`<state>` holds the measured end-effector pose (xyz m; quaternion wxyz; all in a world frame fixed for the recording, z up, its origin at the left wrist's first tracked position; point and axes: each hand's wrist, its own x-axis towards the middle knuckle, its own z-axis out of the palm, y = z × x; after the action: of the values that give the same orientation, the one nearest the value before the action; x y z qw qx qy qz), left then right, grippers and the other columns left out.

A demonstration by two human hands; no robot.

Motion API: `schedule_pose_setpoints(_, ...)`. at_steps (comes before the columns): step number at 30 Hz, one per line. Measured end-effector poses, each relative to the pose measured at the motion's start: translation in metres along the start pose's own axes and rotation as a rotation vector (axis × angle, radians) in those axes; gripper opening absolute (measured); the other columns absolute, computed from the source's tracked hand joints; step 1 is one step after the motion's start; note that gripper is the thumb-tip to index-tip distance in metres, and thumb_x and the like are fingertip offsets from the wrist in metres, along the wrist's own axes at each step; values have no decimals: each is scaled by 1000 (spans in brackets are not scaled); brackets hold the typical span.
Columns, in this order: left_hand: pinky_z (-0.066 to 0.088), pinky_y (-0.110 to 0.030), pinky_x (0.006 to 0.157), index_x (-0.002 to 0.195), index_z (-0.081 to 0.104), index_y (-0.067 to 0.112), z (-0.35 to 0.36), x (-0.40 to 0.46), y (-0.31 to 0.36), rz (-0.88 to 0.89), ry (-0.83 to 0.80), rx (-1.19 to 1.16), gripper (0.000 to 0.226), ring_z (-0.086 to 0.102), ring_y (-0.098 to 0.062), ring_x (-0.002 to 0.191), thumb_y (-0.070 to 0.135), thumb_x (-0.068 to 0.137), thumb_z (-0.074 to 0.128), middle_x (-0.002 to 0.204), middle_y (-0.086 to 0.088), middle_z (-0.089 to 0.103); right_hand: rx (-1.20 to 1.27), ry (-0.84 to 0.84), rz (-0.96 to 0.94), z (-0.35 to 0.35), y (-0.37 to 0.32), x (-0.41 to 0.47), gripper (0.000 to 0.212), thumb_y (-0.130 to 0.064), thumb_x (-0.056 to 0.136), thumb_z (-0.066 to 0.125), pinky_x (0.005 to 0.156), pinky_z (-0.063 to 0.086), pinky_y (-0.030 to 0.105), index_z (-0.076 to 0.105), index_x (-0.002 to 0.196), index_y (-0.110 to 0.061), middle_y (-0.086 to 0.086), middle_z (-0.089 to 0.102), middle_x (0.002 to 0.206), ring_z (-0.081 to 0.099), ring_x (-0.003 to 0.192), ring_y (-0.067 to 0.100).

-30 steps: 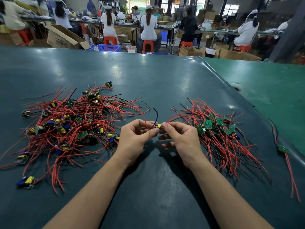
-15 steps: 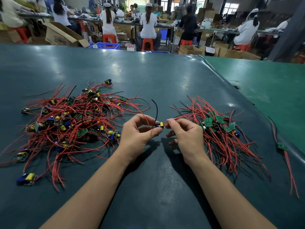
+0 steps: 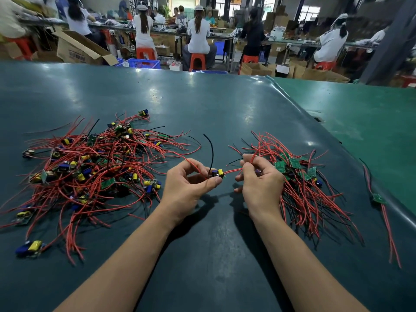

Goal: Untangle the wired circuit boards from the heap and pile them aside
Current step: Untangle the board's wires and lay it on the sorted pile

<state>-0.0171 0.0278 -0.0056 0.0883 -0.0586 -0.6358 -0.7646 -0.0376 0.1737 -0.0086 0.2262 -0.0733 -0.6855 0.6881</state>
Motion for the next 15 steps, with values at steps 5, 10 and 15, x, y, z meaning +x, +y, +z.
schedule_pose_setpoints(5, 58, -28, 72, 78, 55, 5, -4, 2, -2, -10, -26, 25, 29, 72, -19, 77, -8, 69, 79, 86, -10, 74, 66, 1, 42, -2, 0, 5, 22, -3, 93, 52, 39, 48, 24, 65, 97, -21, 3, 70, 84, 63, 54, 9)
schedule_pose_setpoints(10, 59, -30, 75, 80, 56, 4, -4, 4, -3, -22, -26, 51, 29, 71, -18, 76, -5, 67, 81, 85, -8, 74, 36, -66, 33, -5, 2, 6, 28, 0, 96, 44, 41, 48, 24, 61, 104, -21, 3, 68, 89, 61, 53, 8)
schedule_pose_setpoints(15, 58, -29, 73, 81, 58, 6, -7, 5, -3, -43, -19, 61, 28, 70, -19, 75, -4, 69, 81, 85, -5, 75, 96, -59, 52, -9, 1, 10, 14, -2, 97, 48, 39, 47, 23, 58, 101, -12, 8, 69, 87, 61, 51, 10)
